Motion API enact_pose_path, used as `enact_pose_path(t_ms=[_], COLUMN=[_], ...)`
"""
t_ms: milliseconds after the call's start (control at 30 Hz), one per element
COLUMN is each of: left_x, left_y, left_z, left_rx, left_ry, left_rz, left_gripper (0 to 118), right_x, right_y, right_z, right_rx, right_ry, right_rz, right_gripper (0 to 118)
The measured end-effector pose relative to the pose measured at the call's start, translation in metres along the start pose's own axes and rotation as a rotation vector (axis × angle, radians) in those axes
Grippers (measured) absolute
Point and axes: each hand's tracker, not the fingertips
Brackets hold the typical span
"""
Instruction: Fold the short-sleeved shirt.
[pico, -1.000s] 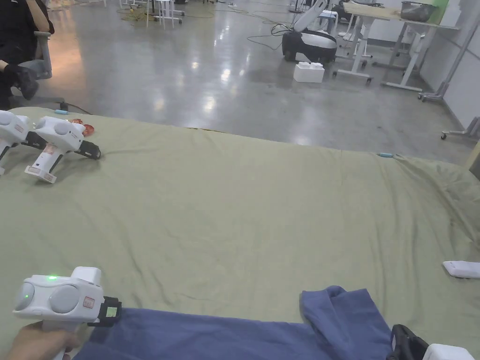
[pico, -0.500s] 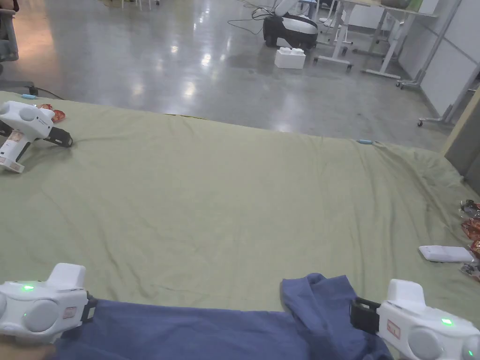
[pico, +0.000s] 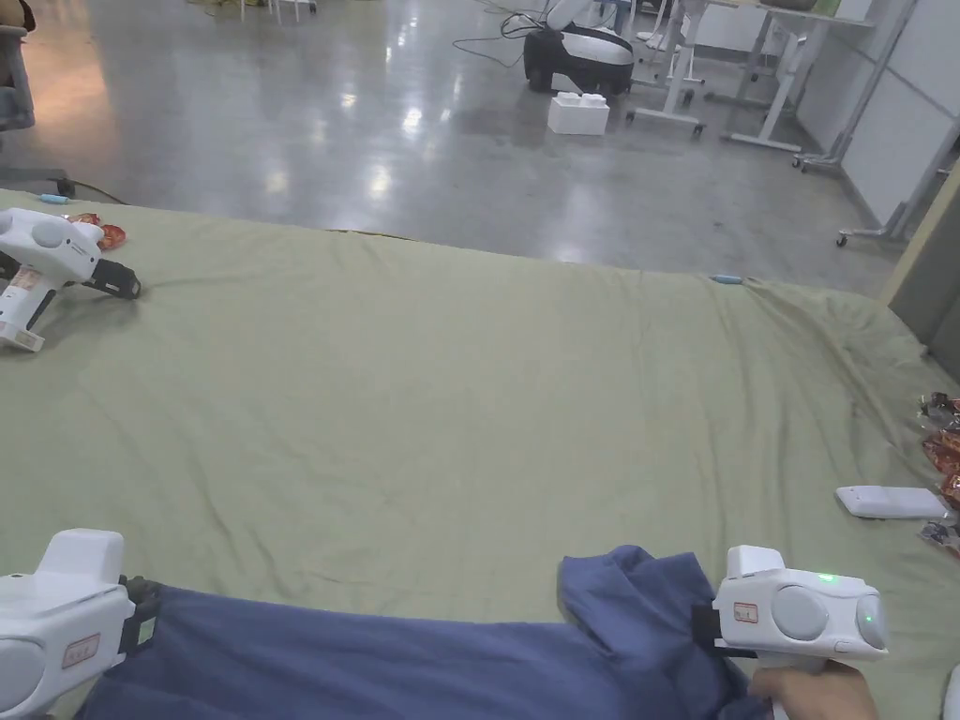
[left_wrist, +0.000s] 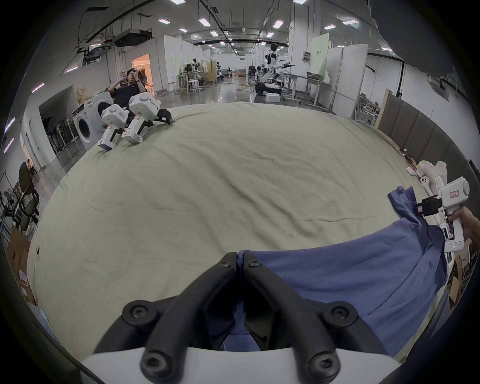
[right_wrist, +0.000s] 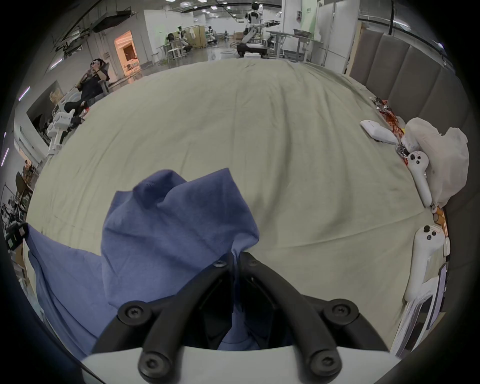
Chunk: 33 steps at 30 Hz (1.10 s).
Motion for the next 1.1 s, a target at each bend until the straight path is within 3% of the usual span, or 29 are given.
enact_pose_path(t_ms=[100,200,333,600,867,1100], left_x=[0.0,0.0,0.001,-0.004,-0.006,-0.009], left_y=[0.001,0.003,0.001,-0.019,-0.069,-0.123], left_z=[0.004,0.015,0.038,0.098,0.143,0.148], left_rx=[0.005,0.024,0.061,0.157,0.157,0.035], left_ry=[0.002,-0.008,-0.021,-0.072,-0.09,-0.081], left_rz=[0.0,0.008,-0.005,0.014,0.002,-0.008], left_gripper=[0,0,0,0,0,1], right_x=[0.006,0.01,0.018,0.013,0.008,0.016], right_y=[-0.003,-0.007,-0.022,-0.07,-0.132,-0.182], right_z=[0.021,0.053,0.104,0.19,0.224,0.216], right_rx=[0.067,0.143,0.205,0.289,0.236,0.115], right_ry=[0.016,-0.033,0.023,0.031,0.007,-0.014], right_rz=[-0.04,0.005,-0.046,0.025,0.11,0.142], right_gripper=[2,2,2,2,2,2])
